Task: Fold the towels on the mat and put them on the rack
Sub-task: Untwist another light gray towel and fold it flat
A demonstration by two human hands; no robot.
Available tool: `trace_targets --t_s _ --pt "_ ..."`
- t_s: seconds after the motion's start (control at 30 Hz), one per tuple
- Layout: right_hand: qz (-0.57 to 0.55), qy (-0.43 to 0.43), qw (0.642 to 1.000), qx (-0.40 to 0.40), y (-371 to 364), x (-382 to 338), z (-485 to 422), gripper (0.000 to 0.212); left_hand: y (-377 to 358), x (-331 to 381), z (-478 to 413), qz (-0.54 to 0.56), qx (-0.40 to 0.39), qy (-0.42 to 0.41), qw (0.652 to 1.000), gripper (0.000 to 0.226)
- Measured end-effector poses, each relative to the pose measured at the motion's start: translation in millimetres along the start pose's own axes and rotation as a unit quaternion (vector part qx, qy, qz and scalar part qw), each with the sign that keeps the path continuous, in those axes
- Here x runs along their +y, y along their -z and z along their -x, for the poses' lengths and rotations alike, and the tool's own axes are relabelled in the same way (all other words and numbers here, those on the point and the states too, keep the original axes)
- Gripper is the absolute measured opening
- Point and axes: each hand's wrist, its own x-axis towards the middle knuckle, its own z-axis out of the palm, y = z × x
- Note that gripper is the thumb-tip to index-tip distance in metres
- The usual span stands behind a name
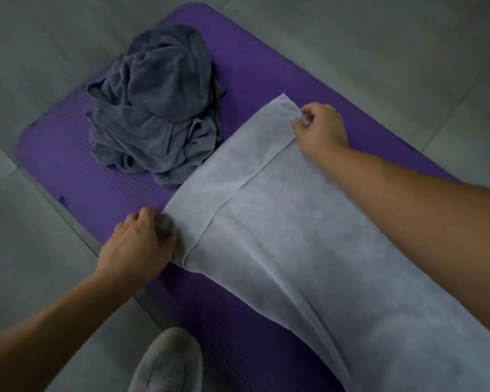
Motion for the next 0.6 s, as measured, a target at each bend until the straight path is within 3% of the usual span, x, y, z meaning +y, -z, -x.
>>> trace_targets --t_s 0.13,0.23,0.37,0.47,0.6 --pt "-0.051 -0.066 0.996 -0.014 -6 -21 -40 0.043 2 -15 0 0.096 -0.037 0.030 0.994 0.022" --pt "-0.053 -0.095 0.993 -0.038 -11 -25 -57 0.043 2 -25 -2 0.204 -0.046 0.029 0.977 0.024" --pt "-0.033 -0.057 0.997 -0.038 -4 -26 -67 0.019 5 -28 0 0.412 -0.009 0.045 0.910 0.017" --pt "-0.056 -0.024 0.998 0.027 17 -24 -78 0.022 12 -27 9 0.376 0.034 -0.047 0.925 0.019" --pt "-0.143 -0.056 0.986 0.070 39 -3 -93 0.015 27 -18 24 0.344 0.050 -0.180 0.920 0.021"
